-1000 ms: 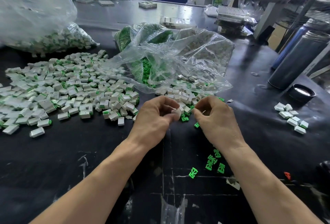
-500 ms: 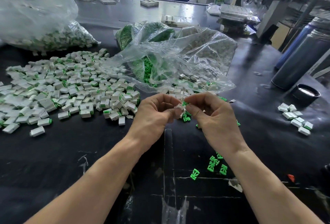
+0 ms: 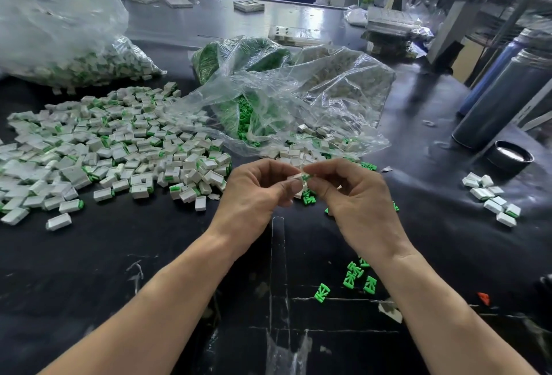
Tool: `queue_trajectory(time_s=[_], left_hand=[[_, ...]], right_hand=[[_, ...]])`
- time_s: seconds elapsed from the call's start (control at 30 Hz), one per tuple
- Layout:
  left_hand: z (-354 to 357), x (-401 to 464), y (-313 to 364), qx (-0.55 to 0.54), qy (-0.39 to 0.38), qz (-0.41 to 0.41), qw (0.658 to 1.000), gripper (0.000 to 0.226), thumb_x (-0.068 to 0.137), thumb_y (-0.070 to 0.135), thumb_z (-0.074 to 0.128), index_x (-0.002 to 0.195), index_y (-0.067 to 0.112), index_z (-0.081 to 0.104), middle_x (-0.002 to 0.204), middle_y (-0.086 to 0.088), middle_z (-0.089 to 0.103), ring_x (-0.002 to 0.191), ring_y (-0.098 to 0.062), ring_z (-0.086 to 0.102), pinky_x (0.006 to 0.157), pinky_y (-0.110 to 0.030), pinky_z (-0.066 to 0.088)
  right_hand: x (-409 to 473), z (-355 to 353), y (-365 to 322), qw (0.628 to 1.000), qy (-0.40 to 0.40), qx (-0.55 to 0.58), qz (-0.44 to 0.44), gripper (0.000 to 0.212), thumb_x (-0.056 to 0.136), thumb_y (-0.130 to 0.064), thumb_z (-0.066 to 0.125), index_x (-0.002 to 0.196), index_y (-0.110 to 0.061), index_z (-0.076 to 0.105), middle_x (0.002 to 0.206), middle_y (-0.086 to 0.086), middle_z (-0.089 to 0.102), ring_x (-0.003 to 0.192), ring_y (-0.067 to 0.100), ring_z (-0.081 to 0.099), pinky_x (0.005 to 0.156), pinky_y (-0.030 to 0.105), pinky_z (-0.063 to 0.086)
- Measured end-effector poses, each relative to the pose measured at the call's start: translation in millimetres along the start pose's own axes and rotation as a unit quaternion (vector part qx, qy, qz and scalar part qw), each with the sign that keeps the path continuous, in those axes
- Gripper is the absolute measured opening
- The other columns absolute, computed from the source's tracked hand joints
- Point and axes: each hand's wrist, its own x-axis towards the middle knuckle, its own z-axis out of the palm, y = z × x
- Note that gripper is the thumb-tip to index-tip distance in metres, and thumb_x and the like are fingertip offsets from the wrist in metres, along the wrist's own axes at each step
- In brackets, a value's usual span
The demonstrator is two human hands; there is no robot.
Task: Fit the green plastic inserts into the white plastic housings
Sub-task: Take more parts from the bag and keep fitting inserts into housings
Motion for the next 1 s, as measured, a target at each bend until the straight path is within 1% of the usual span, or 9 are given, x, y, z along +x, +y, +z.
queue_trajectory(time_s=[0.07,0.17,0.23,0.3,0.37,0.43,0.63,0.83,1.0], left_hand=[[-1.0,0.0,1.5,-0.005,-0.001,0.000,1.000,0.009,0.085,0.005,0.079,0.093,0.008,0.076,0.082,-0.003,0.076,0.073,-0.010,0.067,0.073,-0.029,0.059],[-1.7,-0.1,2.7,-0.011,-0.005,0.000,1.000,0.010,0.085,0.006,0.079,0.094,0.006,0.075,0.085,-0.006,0.076,0.074,-0.013,0.067,0.073,-0.031,0.060],[-1.2,-0.1,2.5,-0.012,-0.004,-0.001,1.000,0.010,0.085,0.006,0.079,0.093,0.005,0.075,0.084,-0.007,0.075,0.074,-0.013,0.067,0.072,-0.030,0.060],[-0.8,-0.4,1.8,-0.001,-0.003,0.003,1.000,0.008,0.084,0.005,0.079,0.091,0.006,0.075,0.080,-0.005,0.075,0.071,-0.012,0.067,0.069,-0.028,0.059],[-0.3,-0.3,0.9,0.015,0.001,0.008,1.000,0.008,0.084,0.003,0.079,0.089,0.005,0.075,0.077,-0.002,0.074,0.068,-0.010,0.066,0.066,-0.026,0.058],[-0.2,-0.5,1.0,0.028,0.005,0.013,0.999,0.008,0.083,0.000,0.079,0.088,0.004,0.075,0.076,-0.001,0.075,0.067,-0.009,0.066,0.064,-0.024,0.057],[-0.4,-2.3,3.6,0.074,0.006,0.032,0.997,0.018,0.082,-0.009,0.077,0.082,0.009,0.077,0.072,0.004,0.074,0.062,-0.006,0.066,0.060,-0.018,0.053],[-2.2,-1.9,4.7,0.115,0.004,0.042,0.992,0.021,0.081,-0.007,0.078,0.082,0.014,0.078,0.073,0.003,0.075,0.063,-0.006,0.067,0.062,-0.023,0.058],[-0.9,-3.8,6.9,0.159,-0.014,0.067,0.985,0.019,0.080,-0.005,0.081,0.085,0.014,0.080,0.077,0.006,0.077,0.070,-0.004,0.071,0.065,-0.019,0.055]], right_hand=[[0.6,0.1,-0.3,0.998,0.008,0.052,0.024,0.015,0.091,-0.012,0.078,0.100,-0.024,0.076,0.082,-0.008,0.075,0.062,0.000,0.061,0.060,0.014,0.048],[0.3,-0.5,-0.7,0.996,-0.002,0.083,0.038,0.005,0.092,-0.014,0.076,0.093,-0.018,0.076,0.066,-0.005,0.067,0.053,0.007,0.055,0.051,0.022,0.048],[-0.7,-0.7,-1.5,0.996,-0.007,0.086,0.037,0.008,0.093,-0.013,0.075,0.089,-0.019,0.075,0.065,-0.005,0.065,0.053,0.009,0.054,0.050,0.025,0.049],[-1.6,-1.4,-2.0,0.998,-0.014,0.048,0.030,0.011,0.094,-0.013,0.075,0.089,-0.023,0.075,0.066,-0.009,0.065,0.056,0.006,0.056,0.053,0.024,0.049],[-2.1,-2.8,-1.7,0.999,-0.025,-0.016,0.014,0.012,0.095,-0.014,0.075,0.090,-0.025,0.074,0.071,-0.015,0.067,0.062,0.002,0.059,0.062,0.024,0.050],[-2.5,-3.6,-2.2,0.998,-0.026,-0.059,-0.004,0.012,0.094,-0.015,0.076,0.090,-0.026,0.074,0.074,-0.015,0.068,0.066,0.004,0.060,0.067,0.025,0.050],[-5.9,-2.2,-6.9,0.990,-0.024,-0.127,-0.056,0.010,0.093,-0.011,0.077,0.091,-0.021,0.074,0.077,-0.014,0.065,0.069,0.008,0.060,0.065,0.023,0.049],[-6.0,-1.2,-10.4,0.976,-0.017,-0.188,-0.112,0.006,0.090,-0.006,0.078,0.092,-0.011,0.076,0.084,-0.011,0.068,0.083,0.007,0.063,0.072,0.013,0.047],[-7.4,-1.3,-7.6,0.980,-0.018,-0.171,-0.101,0.011,0.088,-0.005,0.080,0.087,-0.016,0.077,0.075,-0.016,0.066,0.075,0.001,0.062,0.069,0.011,0.044]])
